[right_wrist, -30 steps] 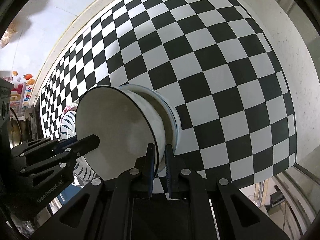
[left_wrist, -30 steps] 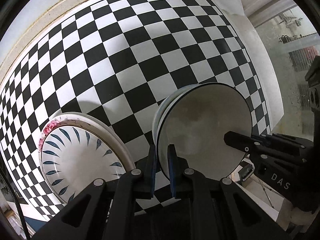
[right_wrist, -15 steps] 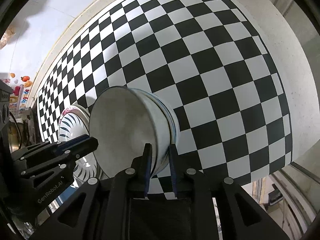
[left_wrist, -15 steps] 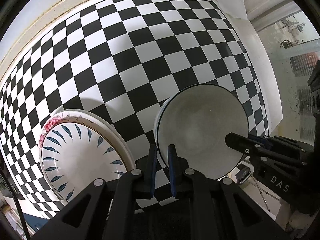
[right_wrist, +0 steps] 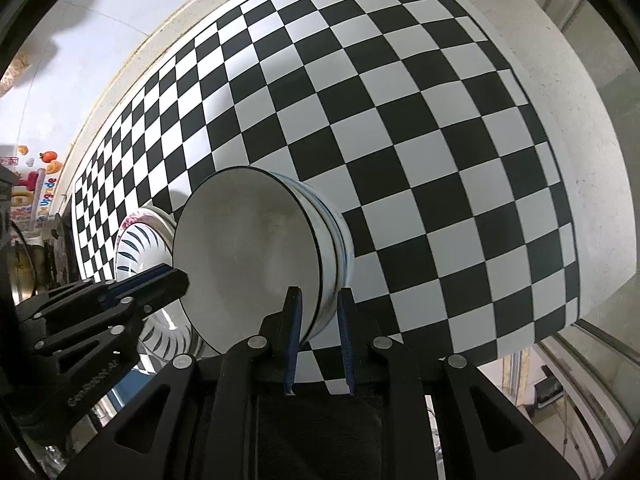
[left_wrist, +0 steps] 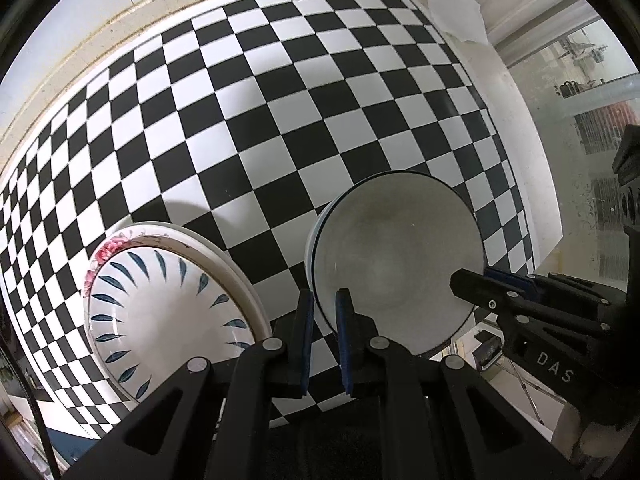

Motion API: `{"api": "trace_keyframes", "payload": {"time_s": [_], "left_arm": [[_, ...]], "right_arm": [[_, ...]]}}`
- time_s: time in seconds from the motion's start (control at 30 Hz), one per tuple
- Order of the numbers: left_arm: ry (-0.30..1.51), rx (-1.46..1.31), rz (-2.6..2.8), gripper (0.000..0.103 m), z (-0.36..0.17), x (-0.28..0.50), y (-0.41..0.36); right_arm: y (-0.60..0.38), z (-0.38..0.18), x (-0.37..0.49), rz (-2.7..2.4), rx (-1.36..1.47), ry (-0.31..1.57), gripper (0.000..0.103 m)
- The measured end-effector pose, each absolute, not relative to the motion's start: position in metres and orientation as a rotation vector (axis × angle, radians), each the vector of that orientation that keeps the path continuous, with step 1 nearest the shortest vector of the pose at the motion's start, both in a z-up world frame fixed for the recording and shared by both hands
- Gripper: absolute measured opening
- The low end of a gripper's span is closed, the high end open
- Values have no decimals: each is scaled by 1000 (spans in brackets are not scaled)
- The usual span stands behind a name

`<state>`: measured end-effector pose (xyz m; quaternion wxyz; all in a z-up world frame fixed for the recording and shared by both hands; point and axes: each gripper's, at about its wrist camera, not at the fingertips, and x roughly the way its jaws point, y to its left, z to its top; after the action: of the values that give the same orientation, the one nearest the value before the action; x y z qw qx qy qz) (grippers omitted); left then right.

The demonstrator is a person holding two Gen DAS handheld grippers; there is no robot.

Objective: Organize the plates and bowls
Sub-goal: 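Lift the three-bowl stack and carry it toward the plate stack, then set the bowl stack on the cloth beside the plates and open grippers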

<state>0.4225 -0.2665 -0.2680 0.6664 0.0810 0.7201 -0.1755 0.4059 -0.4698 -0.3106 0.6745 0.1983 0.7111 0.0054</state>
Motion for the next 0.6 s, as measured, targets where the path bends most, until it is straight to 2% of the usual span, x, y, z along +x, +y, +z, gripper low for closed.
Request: {"api": "trace_keyframes", "payload": {"time_s": [0.07, 0.17, 0.23, 0.33, 0.6], "left_arm": [[1615, 181, -399, 10, -259, 420, -263], [1573, 178, -402, 10, -235, 412, -255], [1537, 181, -406, 10, -215, 405, -249], [1482, 187, -405, 17, -189, 397, -241], [1424, 160, -387, 20, -146, 380, -223]], "right_arm": [[-467, -301, 402, 7, 414, 1586, 24], [-460, -274, 392, 1, 369, 1537, 40], [-456, -254, 385, 2, 360, 1502, 55], [-450, -227, 375, 1, 335, 1458, 68], [-435, -162, 351, -12, 249, 1363, 76]]}}
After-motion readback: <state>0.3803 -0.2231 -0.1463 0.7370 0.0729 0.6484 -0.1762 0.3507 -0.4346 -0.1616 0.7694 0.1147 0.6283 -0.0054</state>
